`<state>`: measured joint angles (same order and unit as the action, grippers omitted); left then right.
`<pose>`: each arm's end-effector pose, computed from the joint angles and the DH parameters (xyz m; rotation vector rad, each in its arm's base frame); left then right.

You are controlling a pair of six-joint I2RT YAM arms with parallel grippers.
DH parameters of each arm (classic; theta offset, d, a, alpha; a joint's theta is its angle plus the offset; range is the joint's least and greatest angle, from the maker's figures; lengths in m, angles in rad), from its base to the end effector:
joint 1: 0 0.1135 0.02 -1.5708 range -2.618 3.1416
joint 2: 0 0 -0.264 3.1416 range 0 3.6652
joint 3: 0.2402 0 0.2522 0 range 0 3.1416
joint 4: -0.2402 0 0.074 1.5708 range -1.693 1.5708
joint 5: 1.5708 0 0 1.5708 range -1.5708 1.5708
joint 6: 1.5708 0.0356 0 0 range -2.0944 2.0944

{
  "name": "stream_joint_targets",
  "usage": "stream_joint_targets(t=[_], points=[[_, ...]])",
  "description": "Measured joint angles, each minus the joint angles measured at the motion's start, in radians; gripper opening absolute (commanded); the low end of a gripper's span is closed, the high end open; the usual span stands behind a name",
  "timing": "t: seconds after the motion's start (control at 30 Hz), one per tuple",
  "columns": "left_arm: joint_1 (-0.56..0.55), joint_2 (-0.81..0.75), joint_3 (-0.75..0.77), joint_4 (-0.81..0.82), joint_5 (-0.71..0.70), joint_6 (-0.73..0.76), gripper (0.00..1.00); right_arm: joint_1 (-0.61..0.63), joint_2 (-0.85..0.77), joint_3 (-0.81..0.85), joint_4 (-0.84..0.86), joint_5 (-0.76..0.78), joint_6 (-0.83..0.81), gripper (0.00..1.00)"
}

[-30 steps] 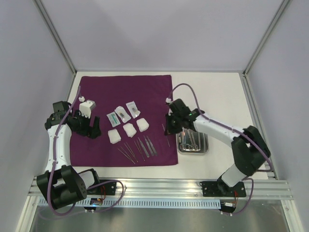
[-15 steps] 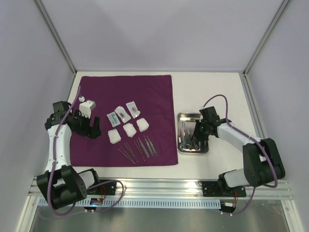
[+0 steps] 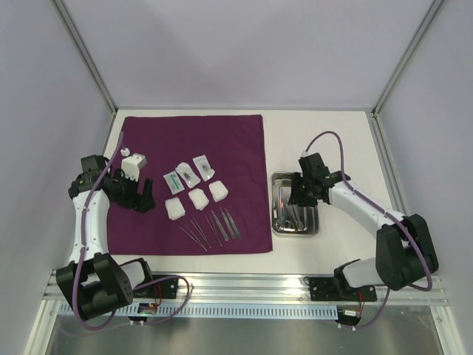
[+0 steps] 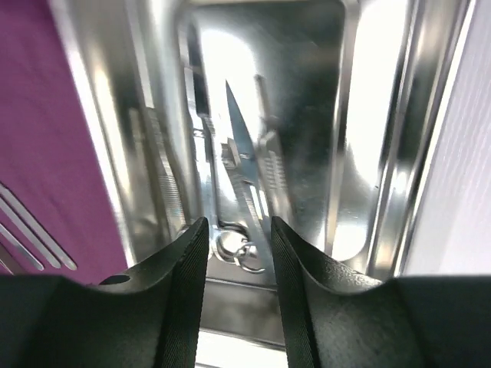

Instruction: Prepare the surgical pack

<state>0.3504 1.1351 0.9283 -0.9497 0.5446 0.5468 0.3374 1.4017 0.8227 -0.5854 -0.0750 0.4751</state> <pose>0.1967 0.0523 0.2656 0.3929 2.4847 -0.4030 0.2414 0.0875 0.1893 0.1698 2.7746 0.3221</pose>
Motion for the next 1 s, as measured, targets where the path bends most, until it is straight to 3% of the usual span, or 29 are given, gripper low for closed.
stream_joint_targets(t=[0.2, 0.4, 0.6, 1.0], points=[[0.000, 0.001, 0.000, 0.001, -0.017, -0.023, 0.92, 0.322, 0.031, 0.227, -0.049, 0.176, 0.005, 0.37], [0.000, 0.024, 0.000, -0.001, -0.043, -0.035, 0.91, 0.557, 0.356, 0.479, -0.037, 0.212, -0.013, 0.29], [0.000, 0.024, 0.000, -0.001, -0.060, -0.035, 0.91, 0.625, 0.571, 0.571, -0.084, 0.205, -0.028, 0.29], [0.000, 0.029, 0.000, 0.002, -0.062, -0.035, 0.91, 0.643, 0.611, 0.598, -0.099, 0.192, -0.028, 0.28]])
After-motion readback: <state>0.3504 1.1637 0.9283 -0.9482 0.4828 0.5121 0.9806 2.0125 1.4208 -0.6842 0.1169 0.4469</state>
